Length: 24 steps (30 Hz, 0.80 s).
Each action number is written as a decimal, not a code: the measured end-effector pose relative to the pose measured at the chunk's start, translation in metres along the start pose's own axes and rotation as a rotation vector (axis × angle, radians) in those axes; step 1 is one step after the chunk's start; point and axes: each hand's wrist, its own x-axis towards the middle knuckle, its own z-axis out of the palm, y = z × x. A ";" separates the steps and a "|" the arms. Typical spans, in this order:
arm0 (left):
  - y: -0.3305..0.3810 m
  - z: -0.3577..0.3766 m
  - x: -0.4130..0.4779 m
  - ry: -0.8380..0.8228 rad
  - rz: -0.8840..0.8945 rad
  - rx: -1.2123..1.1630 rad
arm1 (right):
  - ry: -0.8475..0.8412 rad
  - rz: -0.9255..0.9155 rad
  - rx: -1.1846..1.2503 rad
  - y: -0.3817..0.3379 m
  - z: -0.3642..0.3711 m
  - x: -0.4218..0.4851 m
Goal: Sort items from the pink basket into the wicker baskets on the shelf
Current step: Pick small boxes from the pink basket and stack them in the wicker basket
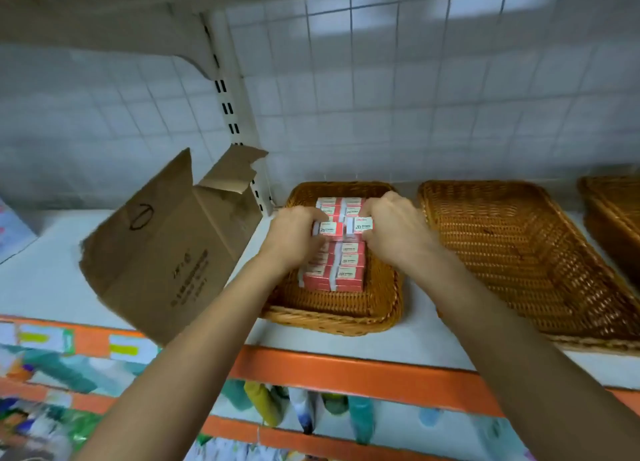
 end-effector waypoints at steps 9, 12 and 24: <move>-0.028 0.017 0.021 -0.020 0.003 -0.015 | -0.052 0.165 -0.051 -0.015 0.027 0.021; -0.031 0.020 0.025 -0.009 -0.010 -0.044 | -0.041 0.194 -0.058 -0.019 0.033 0.023; -0.036 0.033 0.029 0.059 0.009 -0.048 | 0.016 0.187 -0.053 -0.022 0.049 0.021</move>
